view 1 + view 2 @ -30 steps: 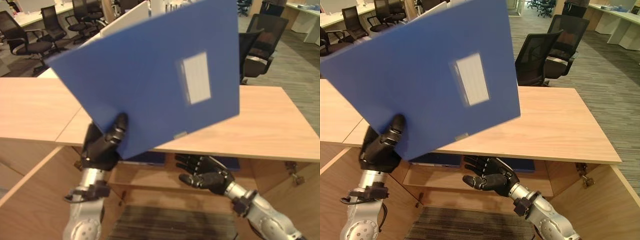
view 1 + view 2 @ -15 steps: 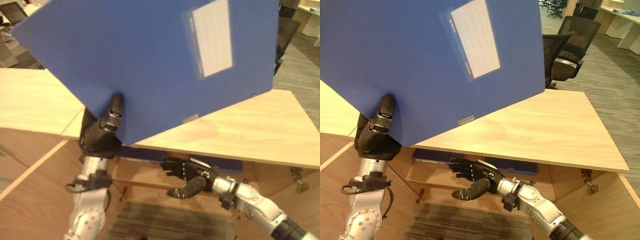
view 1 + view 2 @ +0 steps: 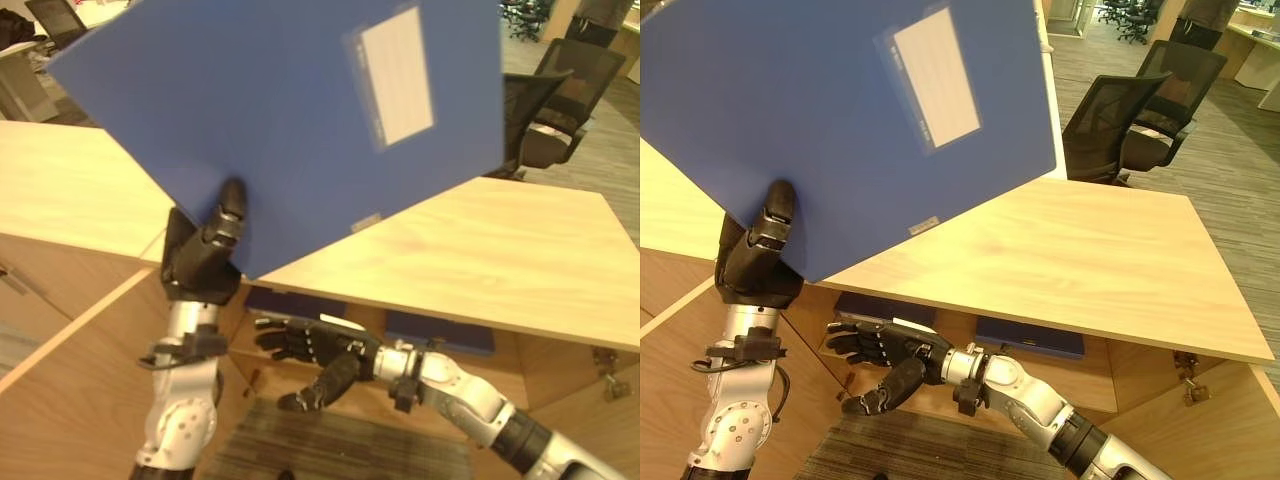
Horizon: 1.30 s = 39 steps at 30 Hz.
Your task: Put the empty folder in the office cabinet
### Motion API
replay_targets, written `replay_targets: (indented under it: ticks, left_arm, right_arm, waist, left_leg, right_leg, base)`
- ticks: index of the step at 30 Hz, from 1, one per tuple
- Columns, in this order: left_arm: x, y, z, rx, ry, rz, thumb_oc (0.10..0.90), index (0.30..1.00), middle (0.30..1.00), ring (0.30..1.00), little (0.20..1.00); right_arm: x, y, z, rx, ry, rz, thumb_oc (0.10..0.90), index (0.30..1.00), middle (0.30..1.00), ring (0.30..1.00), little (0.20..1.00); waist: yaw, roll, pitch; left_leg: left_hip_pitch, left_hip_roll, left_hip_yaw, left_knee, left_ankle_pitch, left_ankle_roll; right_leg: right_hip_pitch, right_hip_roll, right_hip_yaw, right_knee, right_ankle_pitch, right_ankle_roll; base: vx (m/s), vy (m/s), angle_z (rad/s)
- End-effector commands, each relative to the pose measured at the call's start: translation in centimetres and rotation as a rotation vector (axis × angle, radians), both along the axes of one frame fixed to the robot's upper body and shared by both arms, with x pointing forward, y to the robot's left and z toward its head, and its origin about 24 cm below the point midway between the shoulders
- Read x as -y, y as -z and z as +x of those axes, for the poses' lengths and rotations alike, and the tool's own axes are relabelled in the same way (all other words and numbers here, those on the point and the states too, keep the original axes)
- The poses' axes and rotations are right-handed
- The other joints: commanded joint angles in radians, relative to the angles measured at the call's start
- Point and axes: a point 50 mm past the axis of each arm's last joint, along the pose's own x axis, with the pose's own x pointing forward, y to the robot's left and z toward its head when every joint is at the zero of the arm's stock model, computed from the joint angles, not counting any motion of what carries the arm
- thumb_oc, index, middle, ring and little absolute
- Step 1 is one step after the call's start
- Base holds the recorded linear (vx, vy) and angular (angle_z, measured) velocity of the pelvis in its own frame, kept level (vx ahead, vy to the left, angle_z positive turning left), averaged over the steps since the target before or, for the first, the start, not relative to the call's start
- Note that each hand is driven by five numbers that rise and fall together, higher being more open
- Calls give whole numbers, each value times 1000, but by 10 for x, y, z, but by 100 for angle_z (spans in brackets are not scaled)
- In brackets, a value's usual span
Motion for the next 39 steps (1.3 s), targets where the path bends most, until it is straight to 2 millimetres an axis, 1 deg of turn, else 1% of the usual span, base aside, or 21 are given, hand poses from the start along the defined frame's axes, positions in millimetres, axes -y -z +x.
replay_targets:
  ticks: [1,3,4,8,10,11,12,13,14,19,22,23,24,26,27,28,30,34,37,38,39]
  left_arm:
    - [-1,-41,8,225,-57,21,400,300,300,300,300]
    - [-3,-37,10,199,-82,42,400,300,300,300,300]
    - [-6,-31,12,161,-101,57,400,300,300,300,300]
    - [-11,-20,12,103,-132,67,400,300,300,300,300]
    - [-13,-15,13,72,-146,67,400,300,300,300,300]
    - [-13,-15,13,72,-146,67,400,300,300,300,300]
    - [-17,-11,12,48,-168,63,400,300,300,300,300]
    - [-17,-11,12,48,-168,63,400,300,300,300,300]
    - [-19,-9,12,38,-180,65,400,300,300,300,300]
    - [-24,-6,10,16,-210,67,400,300,300,300,300]
    - [-27,-3,9,2,-224,61,400,300,300,300,300]
    - [-28,-1,8,-10,-236,57,400,300,300,300,300]
    - [-28,-1,8,-10,-236,57,400,300,300,300,300]
    - [-32,1,7,-22,-259,46,400,300,300,300,300]
    - [-32,1,7,-22,-259,46,400,300,300,300,300]
    - [-33,2,6,-29,-274,42,400,300,300,300,300]
    - [-33,1,6,-25,-278,35,400,300,300,300,300]
    - [-27,-9,3,29,-267,16,400,300,300,300,300]
    - [-19,-24,2,108,-230,-14,400,300,300,300,300]
    - [-19,-24,2,108,-230,-14,400,300,300,300,300]
    - [-15,-32,1,147,-216,-20,400,300,300,300,300]
  right_arm:
    - [-10,-87,6,243,-5,389,800,900,900,900,900]
    - [-4,-104,5,293,18,455,800,900,900,900,900]
    - [5,-120,5,340,54,524,800,900,900,900,900]
    - [25,-146,5,428,145,641,800,900,900,900,900]
    - [33,-154,6,451,196,691,800,900,900,900,900]
    - [33,-154,6,451,196,692,800,900,900,900,900]
    - [44,-162,8,478,260,748,800,900,900,900,900]
    - [44,-162,8,478,261,748,800,900,900,900,900]
    - [51,-166,8,493,302,790,800,900,900,900,900]
    - [66,-172,9,512,388,858,800,900,900,900,900]
    - [71,-170,11,498,429,876,800,900,900,900,900]
    - [74,-164,15,465,475,886,800,900,900,900,900]
    - [74,-164,15,465,475,886,800,900,900,900,900]
    - [82,-154,18,416,553,900,800,900,900,900,900]
    - [82,-154,18,416,553,900,800,900,900,900,900]
    - [88,-145,22,386,623,880,800,900,900,900,900]
    - [91,-136,24,336,668,879,800,900,900,900,900]
    - [86,-113,26,215,693,857,800,900,900,900,900]
    - [75,-95,26,108,677,840,800,900,900,900,900]
    - [75,-95,26,108,677,840,800,900,900,900,900]
    - [70,-88,25,68,667,829,800,900,900,900,900]
  waist:
    - [-24,-9,-85]
    - [-32,-8,-87]
    - [-40,-9,-89]
    - [-51,-9,-93]
    - [-55,-8,-97]
    - [-54,-9,-97]
    - [-58,-9,-99]
    - [-58,-9,-99]
    - [-61,-9,-100]
    - [-64,-10,-102]
    - [-64,-10,-103]
    - [-64,-10,-103]
    - [-64,-10,-103]
    - [-65,-11,-104]
    - [-64,-11,-104]
    - [-65,-11,-104]
    - [-64,-11,-103]
    - [-63,-12,-102]
    - [-64,-12,-100]
    - [-64,-12,-100]
    - [-64,-12,-100]
  left_leg:
    - [-42,36,-51,3,45,-21]
    - [-43,36,-50,1,46,-22]
    - [-44,35,-51,0,46,-23]
    - [-47,34,-50,-2,46,-24]
    - [-48,33,-50,-2,45,-23]
    - [-48,33,-50,-2,45,-23]
    - [-48,34,-46,-2,44,-23]
    - [-48,34,-46,-2,44,-23]
    - [-47,33,-45,-3,42,-23]
    - [-42,36,-40,-3,37,-24]
    - [-39,39,-37,-3,35,-24]
    - [-36,41,-35,-1,33,-24]
    - [-35,41,-35,-1,33,-24]
    - [-33,42,-32,0,31,-24]
    - [-33,42,-32,-1,31,-24]
    - [-32,42,-31,0,31,-23]
    - [-36,40,-33,0,33,-22]
    - [-40,35,-35,0,35,-22]
    - [-41,34,-37,1,34,-22]
    - [-41,34,-37,1,34,-22]
    - [-34,35,-36,0,23,-23]
  right_leg:
    - [-12,-62,23,98,-95,65]
    - [-13,-62,23,97,-94,65]
    - [-15,-62,25,96,-92,65]
    - [-15,-64,27,92,-87,65]
    - [-17,-64,29,93,-87,65]
    - [-17,-64,29,93,-87,65]
    - [-17,-65,31,91,-86,65]
    - [-17,-65,31,91,-86,65]
    - [-18,-64,34,91,-86,65]
    - [-20,-62,39,92,-85,65]
    - [-21,-60,43,94,-87,64]
    - [-19,-59,45,95,-88,63]
    - [-19,-59,45,95,-88,63]
    - [-17,-56,46,95,-91,63]
    - [-17,-56,46,95,-91,63]
    - [-17,-56,48,95,-91,62]
    - [-18,-56,46,96,-90,62]
    - [-19,-57,40,97,-90,61]
    - [-19,-56,38,98,-92,60]
    - [-19,-56,37,98,-92,60]
    - [-12,-55,37,98,-103,61]
  base:
    - [5,13,4]
    - [12,15,4]
    - [6,9,5]
    - [4,7,6]
    - [5,1,3]
    - [0,0,0]
    - [0,0,0]
    - [0,0,0]
    - [0,0,0]
    - [0,0,0]
    - [9,-7,-7]
    - [5,-5,-7]
    - [8,-12,-6]
    - [-2,-11,-3]
    - [0,0,0]
    - [-9,-11,-3]
    - [-12,-13,-6]
    - [-4,-3,-1]
    - [0,0,0]
    - [0,0,0]
    - [0,0,0]
